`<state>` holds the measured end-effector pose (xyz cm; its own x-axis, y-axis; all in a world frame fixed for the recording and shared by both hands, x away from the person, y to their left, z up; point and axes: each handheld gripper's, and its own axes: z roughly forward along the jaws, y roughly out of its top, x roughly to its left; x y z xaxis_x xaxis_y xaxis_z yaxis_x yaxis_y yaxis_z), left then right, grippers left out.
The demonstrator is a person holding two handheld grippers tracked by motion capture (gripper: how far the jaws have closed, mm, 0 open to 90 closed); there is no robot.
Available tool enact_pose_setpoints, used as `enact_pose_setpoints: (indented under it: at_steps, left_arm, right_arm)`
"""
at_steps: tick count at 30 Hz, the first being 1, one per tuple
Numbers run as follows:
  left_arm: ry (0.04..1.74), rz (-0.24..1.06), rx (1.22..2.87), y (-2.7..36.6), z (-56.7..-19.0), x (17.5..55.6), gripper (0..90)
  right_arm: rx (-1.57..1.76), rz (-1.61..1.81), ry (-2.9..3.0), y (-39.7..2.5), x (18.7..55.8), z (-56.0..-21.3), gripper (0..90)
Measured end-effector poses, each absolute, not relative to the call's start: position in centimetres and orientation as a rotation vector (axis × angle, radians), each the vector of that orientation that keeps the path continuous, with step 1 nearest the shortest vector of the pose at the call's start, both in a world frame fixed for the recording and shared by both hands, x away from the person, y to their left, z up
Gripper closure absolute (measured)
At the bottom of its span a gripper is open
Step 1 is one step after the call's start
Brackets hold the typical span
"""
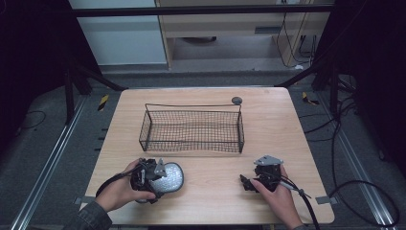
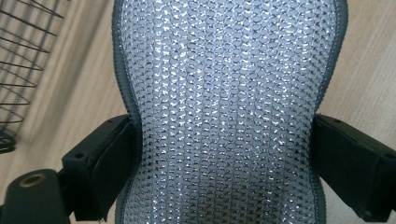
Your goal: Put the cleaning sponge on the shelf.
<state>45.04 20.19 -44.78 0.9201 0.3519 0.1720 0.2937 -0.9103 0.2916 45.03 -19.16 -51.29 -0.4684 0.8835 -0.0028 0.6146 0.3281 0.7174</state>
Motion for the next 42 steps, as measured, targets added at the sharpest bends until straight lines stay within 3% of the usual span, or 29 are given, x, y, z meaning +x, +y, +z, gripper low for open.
enact_pose_setpoints:
  at_steps: [18,31,42]
  left_arm:
    - [0.465,0.462,2.810,20.2,-42.8,44.9,9.1]
    - [0.426,0.648,2.786,19.9,-38.2,46.1,9.9]
    - [0.422,0.736,2.776,20.0,-36.5,48.0,10.5]
  right_arm:
    - [1.322,0.932,2.204,-19.2,45.0,-51.3,0.4]
    - [1.324,0.934,2.203,-19.2,45.0,-51.3,0.4]
    - [1.324,0.934,2.201,-19.1,45.0,-51.3,0.3]
